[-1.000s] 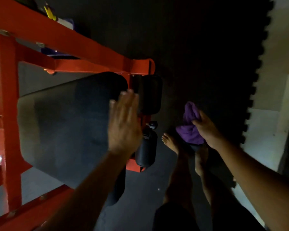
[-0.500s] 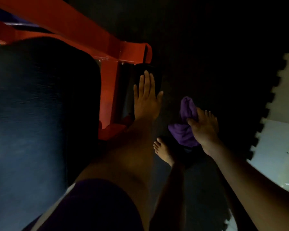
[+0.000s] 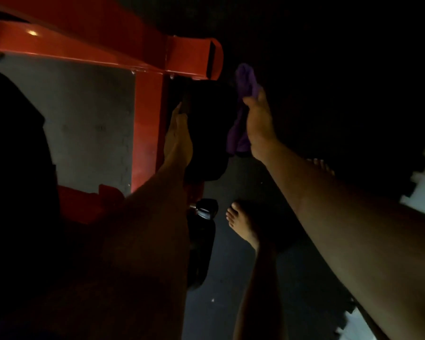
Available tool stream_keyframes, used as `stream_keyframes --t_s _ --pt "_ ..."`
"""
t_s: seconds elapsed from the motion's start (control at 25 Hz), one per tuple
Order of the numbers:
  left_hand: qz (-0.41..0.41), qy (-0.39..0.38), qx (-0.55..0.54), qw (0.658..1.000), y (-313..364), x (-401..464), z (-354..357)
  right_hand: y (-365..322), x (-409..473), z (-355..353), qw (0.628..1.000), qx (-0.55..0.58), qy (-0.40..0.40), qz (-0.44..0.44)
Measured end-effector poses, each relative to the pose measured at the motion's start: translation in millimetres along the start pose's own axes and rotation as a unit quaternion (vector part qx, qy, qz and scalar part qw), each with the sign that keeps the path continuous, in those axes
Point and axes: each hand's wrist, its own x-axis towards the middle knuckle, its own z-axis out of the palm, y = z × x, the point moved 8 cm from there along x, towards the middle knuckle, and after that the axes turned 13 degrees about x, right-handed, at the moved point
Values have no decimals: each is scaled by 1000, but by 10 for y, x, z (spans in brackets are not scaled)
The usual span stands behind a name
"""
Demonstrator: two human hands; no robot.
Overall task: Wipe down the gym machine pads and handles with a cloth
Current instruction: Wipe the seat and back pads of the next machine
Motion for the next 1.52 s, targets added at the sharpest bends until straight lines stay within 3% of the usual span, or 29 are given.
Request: stream_keyframes --t_s 0.04,0.16,0.2,0.28,0.32,0.36,0.4,0.44,0.48,0.6,0.64,0.76,0.84,0.88,0.96,1.08,1.16,1.24,1.36,1.52 --pt "-4 3 15 1000 -1 13 2 147 244 64 1000 10 -6 -2" --pt "52 75 84 992 124 -111 -46 626 404 132 995 8 82 48" --pt "84 101 98 986 204 -159 -80 786 379 178 992 82 82 39" --pt "149 111 130 974 376 -192 -78 887 5 -81 965 -95 228 88" --pt "181 106 148 967 453 -210 -62 856 -150 -111 944 -202 244 86" --pt "208 108 162 959 489 -239 -37 1134 -95 98 961 -202 114 152" --pt "223 113 173 953 495 -255 -20 1113 -166 74 974 -59 191 106" --pt "227 117 178 950 485 -258 -17 890 -221 90 985 -94 134 55" --pt "229 118 178 950 483 -249 -18 609 -150 70 988 -39 146 -4" --pt "233 106 169 952 499 -249 -19 -11 -126 195 964 -113 164 -175" --pt "235 105 162 953 506 -248 -29 -18 -213 243 961 -129 150 -192" --pt "222 84 137 962 514 -246 -62 329 -994 385 947 -232 -23 -222" --pt "207 69 143 966 519 -265 -50 609 -1334 239 950 -238 -86 -184" --pt "198 66 148 967 508 -280 -47 657 -1306 99 953 -245 -76 -160" --pt "188 61 150 969 501 -270 -24 623 -948 -214 971 -220 20 -94" --pt "189 84 161 965 473 -234 36 426 -95 -363 991 46 118 50" --pt "184 98 170 963 410 -201 67 538 529 -66 972 182 63 137" --pt "193 112 186 957 388 -206 109 906 825 174 957 201 24 209" --pt "187 124 196 955 426 -226 125 1149 415 302 935 218 -23 279" --pt "181 72 199 960 488 -286 95 856 -477 -103 953 79 -16 293"
